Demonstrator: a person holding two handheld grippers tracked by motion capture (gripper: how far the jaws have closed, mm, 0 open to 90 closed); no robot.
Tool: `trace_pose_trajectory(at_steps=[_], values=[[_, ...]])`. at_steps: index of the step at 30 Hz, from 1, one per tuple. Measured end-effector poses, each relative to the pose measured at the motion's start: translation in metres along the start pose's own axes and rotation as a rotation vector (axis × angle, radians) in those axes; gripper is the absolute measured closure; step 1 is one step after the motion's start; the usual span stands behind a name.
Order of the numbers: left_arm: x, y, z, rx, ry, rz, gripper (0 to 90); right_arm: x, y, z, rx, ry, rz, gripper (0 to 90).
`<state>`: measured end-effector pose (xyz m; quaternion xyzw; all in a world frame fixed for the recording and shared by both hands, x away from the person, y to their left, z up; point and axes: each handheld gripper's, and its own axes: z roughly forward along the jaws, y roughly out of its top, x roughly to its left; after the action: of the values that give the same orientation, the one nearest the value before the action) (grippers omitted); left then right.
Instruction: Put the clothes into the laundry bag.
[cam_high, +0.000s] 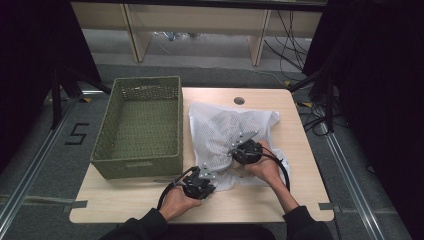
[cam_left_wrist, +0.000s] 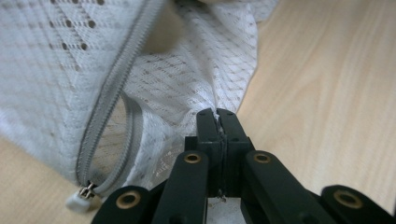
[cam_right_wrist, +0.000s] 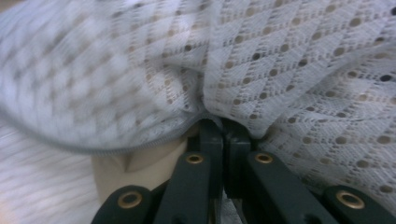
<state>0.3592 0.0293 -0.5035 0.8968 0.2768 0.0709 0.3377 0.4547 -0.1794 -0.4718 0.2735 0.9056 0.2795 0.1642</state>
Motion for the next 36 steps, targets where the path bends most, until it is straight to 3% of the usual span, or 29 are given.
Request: trace_pose_trajectory(at_steps=[2,3,4,5,6,8,9,10,11,12,15,16,17,18,20,21,24,25,26,28,29,31,32,33,36], values=[[-0.001,-0.002,-0.002,0.002,-0.005,0.013,88.8,-0.007,0.005,0.007,0.005,-0.048,-0.011,90.0],[-0.002,-0.004,-0.003,0.006,-0.003,0.003,88.8,-0.01,0.007,0.01,-0.004,-0.039,0.011,90.0],[0.001,-0.004,-0.006,0.036,-0.016,0.051,88.8,-0.014,0.009,0.014,-0.009,-0.052,0.017,90.0],[0.0,-0.005,-0.006,0.034,-0.018,0.03,88.9,-0.017,0.011,0.017,-0.007,-0.059,0.024,90.0],[0.003,-0.005,-0.008,0.034,-0.02,0.051,88.9,-0.02,0.012,0.019,-0.005,-0.072,0.016,90.0],[0.002,-0.006,-0.007,0.001,-0.025,0.001,88.9,-0.026,0.016,0.025,0.001,-0.098,-0.002,90.0],[0.006,-0.005,-0.01,0.042,-0.025,0.036,88.8,-0.029,0.017,0.026,0.004,-0.1,-0.014,90.0],[0.007,-0.004,-0.011,0.039,-0.022,0.054,88.8,-0.031,0.017,0.027,0.002,-0.095,-0.01,90.0],[0.007,-0.004,-0.011,0.026,-0.021,0.039,88.7,-0.03,0.016,0.026,-0.009,-0.092,0.006,90.0],[0.005,-0.004,-0.01,0.004,-0.015,-0.004,88.6,-0.03,0.015,0.024,-0.007,-0.093,0.0,90.0],[0.007,-0.004,-0.012,0.008,-0.007,0.013,88.2,-0.024,0.012,0.009,0.008,-0.079,-0.05,90.0],[0.006,-0.004,-0.012,0.007,-0.002,-0.008,88.0,-0.022,0.01,0.003,0.009,-0.066,-0.065,90.0],[0.008,-0.003,-0.012,0.014,0.008,0.017,87.8,-0.019,0.008,-0.006,0.006,-0.055,-0.055,90.0],[0.008,-0.004,-0.012,0.017,0.014,-0.003,87.7,-0.016,0.005,-0.015,-0.001,-0.045,-0.065,90.0],[0.008,-0.004,-0.011,0.008,0.003,-0.007,87.5,-0.01,0.0,-0.032,-0.016,-0.016,-0.116,90.0],[0.01,-0.004,-0.012,0.027,0.009,0.016,87.3,-0.004,-0.002,-0.04,-0.015,0.017,-0.121,90.0],[0.01,-0.004,-0.012,0.02,0.037,0.013,87.1,0.007,-0.009,-0.051,0.014,0.053,-0.161,90.0],[0.009,-0.005,-0.011,0.025,0.027,0.011,87.0,0.01,-0.011,-0.05,0.04,0.079,-0.184,90.0],[0.008,-0.005,-0.01,0.028,0.02,0.002,86.6,0.013,-0.014,-0.045,0.055,0.074,-0.202,90.0],[0.009,-0.004,-0.012,0.038,0.013,0.031,85.7,0.013,-0.017,-0.032,0.104,0.089,-0.205,90.0],[0.008,-0.005,-0.012,0.029,0.013,0.009,85.1,0.013,-0.019,-0.026,0.125,0.081,-0.181,90.0],[0.009,-0.003,-0.016,0.038,0.01,0.042,83.0,0.011,-0.022,-0.017,0.137,0.07,-0.172,90.0],[0.006,-0.003,-0.016,0.015,0.014,0.018,81.7,0.009,-0.023,-0.015,0.144,0.07,-0.158,90.0],[0.006,-0.001,-0.018,0.005,0.008,0.036,80.4,0.007,-0.024,-0.013,0.138,0.068,-0.154,90.0],[0.0,0.005,-0.021,-0.049,-0.002,0.024,70.0,0.004,-0.024,-0.01,0.137,0.057,-0.141,90.0]])
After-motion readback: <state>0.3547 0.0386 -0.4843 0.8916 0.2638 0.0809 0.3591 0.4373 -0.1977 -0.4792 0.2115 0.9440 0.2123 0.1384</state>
